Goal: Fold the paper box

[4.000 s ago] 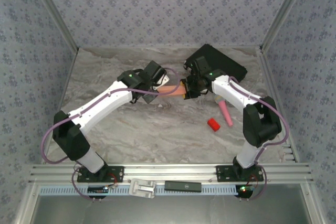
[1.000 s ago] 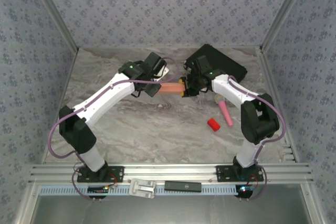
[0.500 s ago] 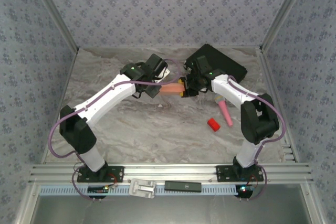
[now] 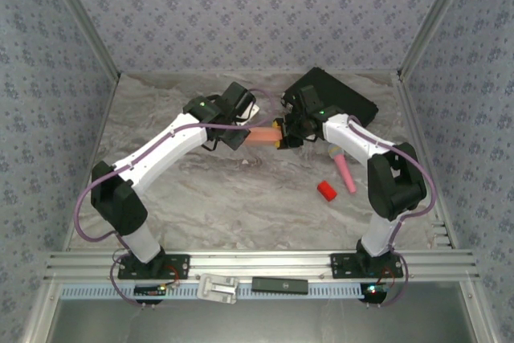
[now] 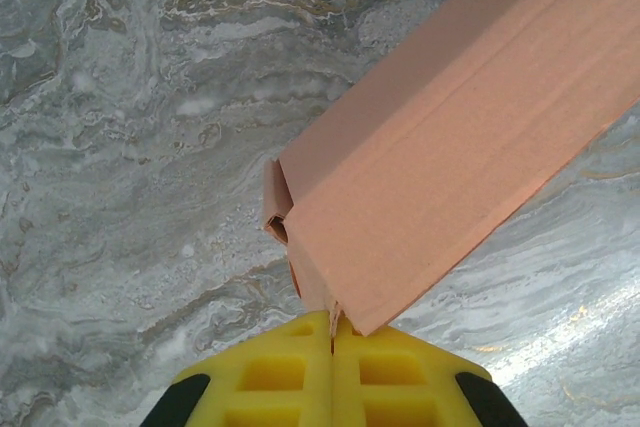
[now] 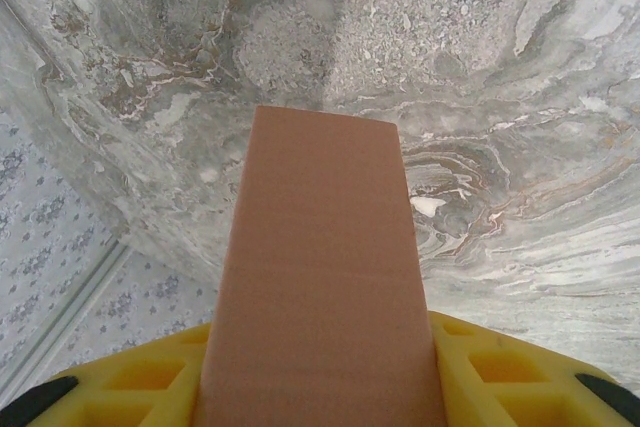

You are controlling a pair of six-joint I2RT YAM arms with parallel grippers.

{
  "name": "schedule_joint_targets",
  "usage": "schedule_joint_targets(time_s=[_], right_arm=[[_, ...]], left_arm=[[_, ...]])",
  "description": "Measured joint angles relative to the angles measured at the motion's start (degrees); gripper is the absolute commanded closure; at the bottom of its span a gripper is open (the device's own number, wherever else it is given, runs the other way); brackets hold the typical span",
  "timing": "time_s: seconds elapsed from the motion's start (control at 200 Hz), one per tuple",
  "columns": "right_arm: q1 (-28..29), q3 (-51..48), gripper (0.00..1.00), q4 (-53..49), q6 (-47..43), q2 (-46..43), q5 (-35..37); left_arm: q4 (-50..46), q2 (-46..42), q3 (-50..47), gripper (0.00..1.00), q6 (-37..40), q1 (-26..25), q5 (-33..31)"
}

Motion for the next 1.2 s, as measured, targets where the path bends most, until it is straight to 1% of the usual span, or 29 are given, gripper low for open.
schedule_joint_targets(time_s=[0.665,1.199], right_arm=[[0.35,0.09,0.54,0.57,0.46,0.42,0.07],[0.31,0.26,0.52,0.63,0.63,0.79,0.28]], left_arm=[[-2.8,1.64,3.43,0.96,-11.23,1.62,4.9],[-2.95,2.32,4.02,0.97,-15.67,2.45,7.54]])
